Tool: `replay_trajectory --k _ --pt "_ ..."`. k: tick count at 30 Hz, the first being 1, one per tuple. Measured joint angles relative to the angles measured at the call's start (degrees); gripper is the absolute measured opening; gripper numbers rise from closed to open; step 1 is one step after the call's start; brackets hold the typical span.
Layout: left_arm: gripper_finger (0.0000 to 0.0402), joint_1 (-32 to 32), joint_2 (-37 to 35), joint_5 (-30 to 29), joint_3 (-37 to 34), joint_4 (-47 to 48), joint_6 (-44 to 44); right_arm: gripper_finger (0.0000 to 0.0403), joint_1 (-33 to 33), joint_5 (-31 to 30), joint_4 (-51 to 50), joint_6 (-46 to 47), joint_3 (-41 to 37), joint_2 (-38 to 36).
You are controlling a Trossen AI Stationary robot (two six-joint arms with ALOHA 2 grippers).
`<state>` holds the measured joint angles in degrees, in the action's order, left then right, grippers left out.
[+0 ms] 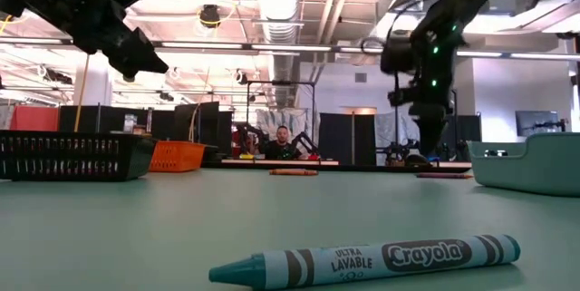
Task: Sort crayons
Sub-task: Put the light blue crayon into the blue bin
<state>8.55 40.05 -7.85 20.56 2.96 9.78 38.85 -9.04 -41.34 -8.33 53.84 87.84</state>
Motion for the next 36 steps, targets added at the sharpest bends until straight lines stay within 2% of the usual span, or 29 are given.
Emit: replay_trajectory --k 7,13,19,23,30,36 --pt "0.0141 0.1 0.0 -0.1 0.0 0.8 0.0 0.0159 6.6 0.0 -0.9 -5.7 3.3 7.8" --pt "0.0141 0.1 0.0 -0.6 0.0 1.6 0.1 0.0159 7.0 -0.5 -3.0 -9.4 4.6 11.0" --pt "0.0141 0.1 0.0 -1.6 0.0 1.6 0.2 0.0152 6.9 -2.3 -1.7 -9.1 4.8 14.2" --pt "0.0141 0.1 0.0 -1.6 0.0 1.8 0.5 0.0118 6.2 -2.7 -1.9 -10.0 4.9 16.1" --pt "0.0141 0.1 0.0 -1.7 0.0 2.7 0.6 0.0013 5.3 -3.1 -0.9 -12.5 4.4 13.8" --pt "0.0141 0.1 0.1 -3.4 0.0 2.0 0.7 0.0008 4.3 -0.9 4.6 -12.1 4.3 6.7"
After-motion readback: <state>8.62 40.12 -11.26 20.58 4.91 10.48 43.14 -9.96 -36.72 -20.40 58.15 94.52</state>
